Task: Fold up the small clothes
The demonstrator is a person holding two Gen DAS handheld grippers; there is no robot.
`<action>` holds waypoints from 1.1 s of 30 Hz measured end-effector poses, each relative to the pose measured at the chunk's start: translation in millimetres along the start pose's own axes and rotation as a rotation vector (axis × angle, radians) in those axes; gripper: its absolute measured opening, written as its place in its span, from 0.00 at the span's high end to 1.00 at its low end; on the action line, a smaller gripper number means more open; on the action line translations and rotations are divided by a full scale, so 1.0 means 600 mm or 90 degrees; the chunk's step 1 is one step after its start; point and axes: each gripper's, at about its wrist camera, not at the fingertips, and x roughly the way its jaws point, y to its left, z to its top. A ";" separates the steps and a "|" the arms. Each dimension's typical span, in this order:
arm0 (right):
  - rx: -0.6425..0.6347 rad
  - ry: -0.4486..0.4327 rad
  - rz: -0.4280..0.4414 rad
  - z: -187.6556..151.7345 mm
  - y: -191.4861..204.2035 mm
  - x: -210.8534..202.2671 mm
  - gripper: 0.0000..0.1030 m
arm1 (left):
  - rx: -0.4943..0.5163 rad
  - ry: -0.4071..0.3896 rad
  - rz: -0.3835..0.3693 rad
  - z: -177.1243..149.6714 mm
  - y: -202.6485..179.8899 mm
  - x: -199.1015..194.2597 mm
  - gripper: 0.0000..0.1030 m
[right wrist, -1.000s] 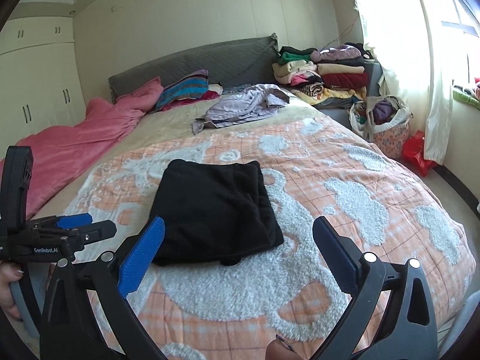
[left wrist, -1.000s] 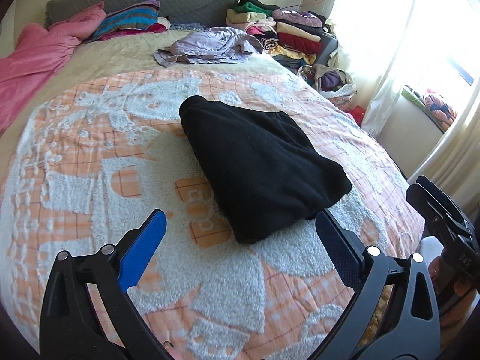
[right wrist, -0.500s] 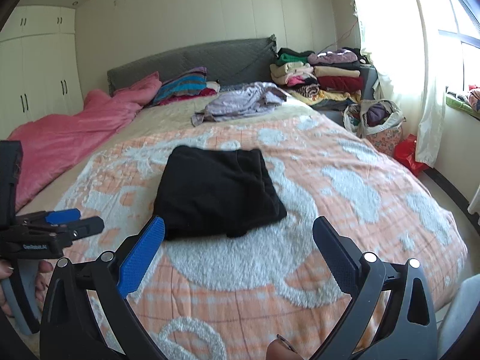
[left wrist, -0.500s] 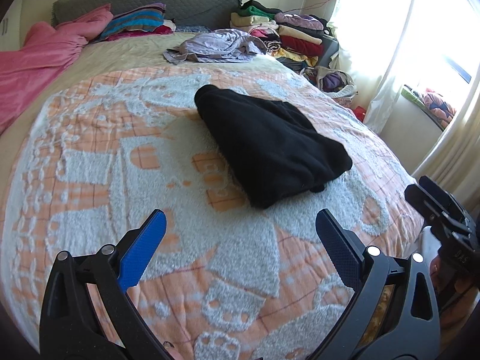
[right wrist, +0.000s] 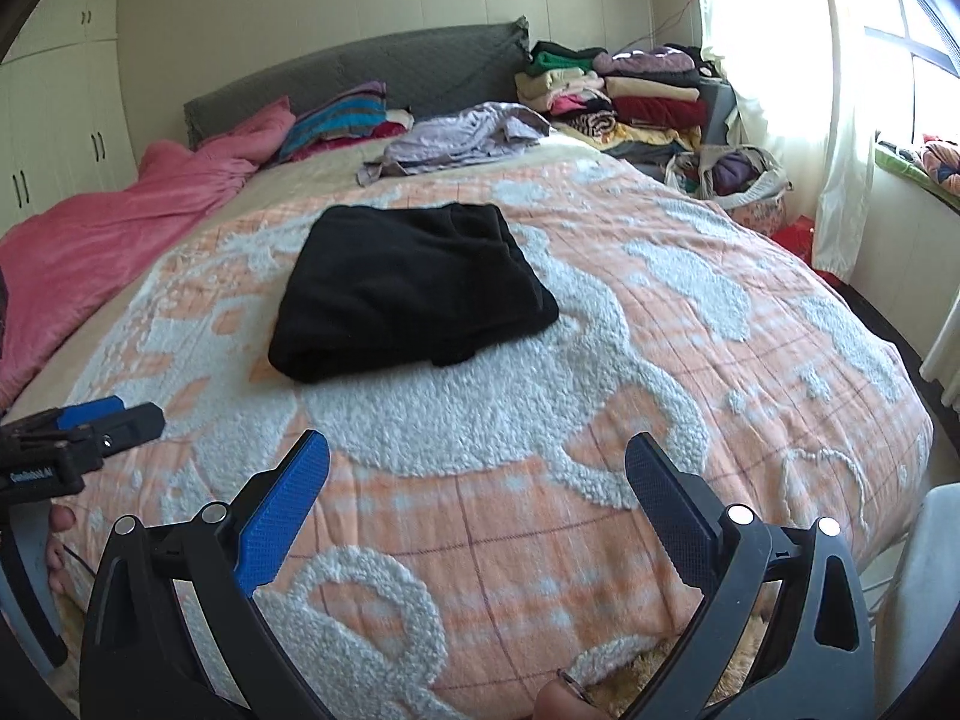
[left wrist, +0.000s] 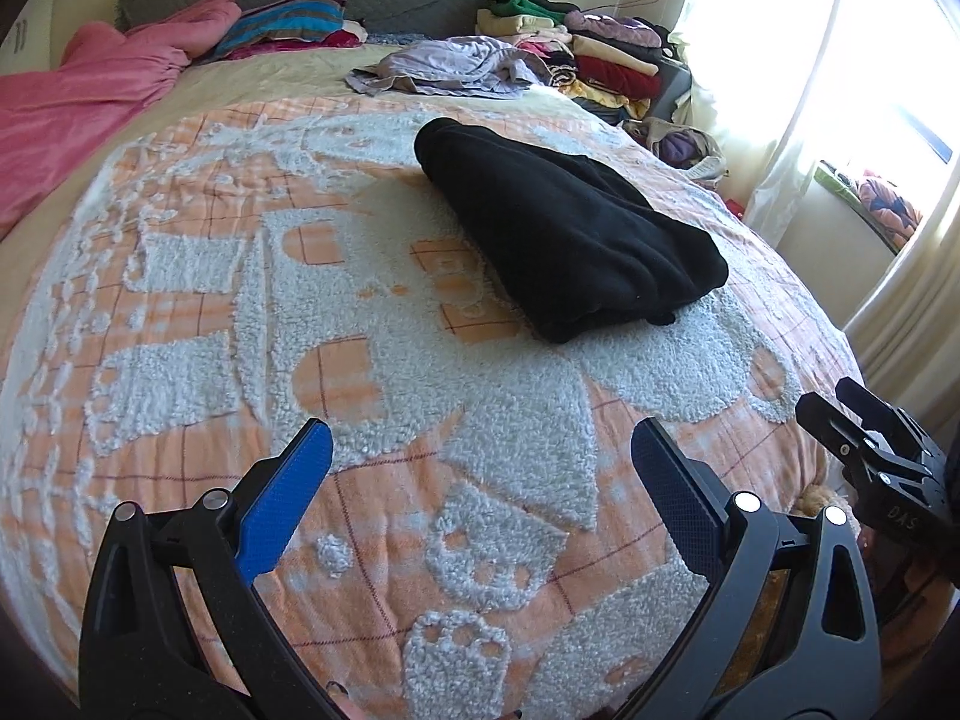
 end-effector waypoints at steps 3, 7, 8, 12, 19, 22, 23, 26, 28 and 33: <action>0.001 0.002 -0.001 -0.002 -0.002 0.000 0.04 | 0.000 0.001 0.002 -0.001 0.001 0.000 0.09; -0.003 -0.001 -0.005 -0.001 -0.001 -0.001 0.04 | 0.000 0.004 0.004 -0.002 0.002 0.001 0.09; -0.003 -0.002 -0.006 -0.001 -0.001 -0.001 0.04 | 0.000 0.005 0.005 -0.002 0.002 0.001 0.09; -0.007 -0.002 -0.007 0.001 0.000 0.001 0.04 | 0.003 0.011 0.010 -0.002 0.001 0.003 0.09; -0.005 -0.001 -0.006 0.001 0.000 0.002 0.04 | 0.006 0.017 0.020 -0.004 -0.002 0.006 0.09; -0.003 -0.003 -0.007 0.001 -0.002 0.003 0.04 | 0.007 0.019 0.022 -0.004 -0.004 0.006 0.09; -0.003 -0.002 -0.008 0.001 -0.003 0.002 0.04 | 0.007 0.019 0.023 -0.004 -0.004 0.006 0.09; -0.002 -0.004 -0.008 0.001 -0.005 0.001 0.04 | 0.008 0.020 0.024 -0.004 -0.005 0.007 0.09; -0.002 -0.004 -0.009 0.001 -0.005 0.001 0.04 | 0.010 0.022 0.026 -0.005 -0.005 0.008 0.09; -0.004 -0.005 -0.009 0.001 -0.006 0.000 0.04 | 0.008 0.021 0.028 -0.006 -0.005 0.007 0.09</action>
